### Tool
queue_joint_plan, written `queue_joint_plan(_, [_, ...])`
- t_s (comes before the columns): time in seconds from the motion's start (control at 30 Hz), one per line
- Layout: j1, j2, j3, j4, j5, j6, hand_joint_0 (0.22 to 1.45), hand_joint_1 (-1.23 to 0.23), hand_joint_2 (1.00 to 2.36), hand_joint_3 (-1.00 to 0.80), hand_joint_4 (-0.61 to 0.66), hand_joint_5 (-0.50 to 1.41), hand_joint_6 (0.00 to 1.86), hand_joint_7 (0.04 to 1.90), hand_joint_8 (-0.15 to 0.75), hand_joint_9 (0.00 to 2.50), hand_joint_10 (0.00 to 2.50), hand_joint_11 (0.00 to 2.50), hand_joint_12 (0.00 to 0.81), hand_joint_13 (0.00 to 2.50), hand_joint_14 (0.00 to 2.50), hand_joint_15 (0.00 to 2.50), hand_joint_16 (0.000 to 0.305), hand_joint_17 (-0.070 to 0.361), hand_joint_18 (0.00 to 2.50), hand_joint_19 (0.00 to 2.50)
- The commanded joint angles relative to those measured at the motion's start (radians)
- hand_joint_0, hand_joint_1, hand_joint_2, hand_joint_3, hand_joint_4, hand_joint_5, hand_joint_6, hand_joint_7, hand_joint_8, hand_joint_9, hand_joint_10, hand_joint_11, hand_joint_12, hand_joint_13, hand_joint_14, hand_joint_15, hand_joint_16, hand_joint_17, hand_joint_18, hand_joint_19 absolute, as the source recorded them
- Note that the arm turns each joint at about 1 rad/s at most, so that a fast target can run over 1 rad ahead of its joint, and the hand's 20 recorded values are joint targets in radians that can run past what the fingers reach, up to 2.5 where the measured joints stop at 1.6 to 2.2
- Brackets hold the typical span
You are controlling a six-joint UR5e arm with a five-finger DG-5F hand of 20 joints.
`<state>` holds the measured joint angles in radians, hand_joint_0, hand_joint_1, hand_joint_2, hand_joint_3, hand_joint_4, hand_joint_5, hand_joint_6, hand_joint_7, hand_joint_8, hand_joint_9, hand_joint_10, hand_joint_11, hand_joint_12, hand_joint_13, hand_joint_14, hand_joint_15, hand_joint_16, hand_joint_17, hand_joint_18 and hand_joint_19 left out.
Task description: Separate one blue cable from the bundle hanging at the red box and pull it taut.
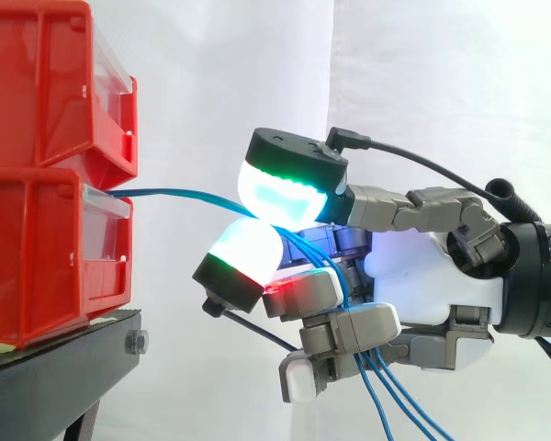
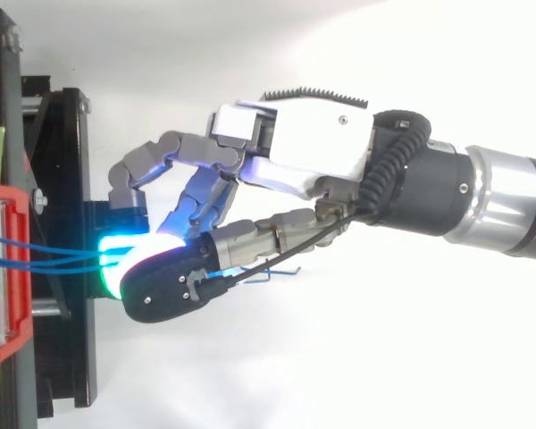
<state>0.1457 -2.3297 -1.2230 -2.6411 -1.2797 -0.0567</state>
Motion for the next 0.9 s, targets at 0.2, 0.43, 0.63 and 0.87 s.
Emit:
queue_joint_plan(0.2, [0.0,0.001,0.0,0.0,0.0,0.0,0.7,-0.83,1.02,-0.28,0.15,-0.21,0.86,1.16,0.331,1.1,0.02,1.4,0.365,1.37,0.01,1.73,0.045,0.102,0.93,0.64])
queue_joint_plan(0.43, [0.002,0.0,0.0,0.0,0.0,0.0,0.62,-0.81,1.0,-0.5,0.17,-0.21,0.85,1.16,0.343,1.11,0.02,1.38,0.374,1.36,0.01,1.73,0.046,0.103,0.93,0.66])
queue_joint_plan(0.63, [0.002,0.0,0.0,-0.002,0.0,0.0,0.54,-0.69,1.0,-0.5,0.19,-0.2,0.84,1.17,0.356,1.14,0.02,1.38,0.384,1.38,0.01,1.68,0.048,0.108,0.95,0.66])
queue_joint_plan(0.87, [0.003,0.0,-0.001,-0.002,0.0,0.0,0.63,-0.56,1.01,-0.39,0.18,-0.18,0.84,1.25,0.353,1.23,0.02,1.4,0.364,1.37,0.01,1.56,0.048,0.108,0.96,0.69])
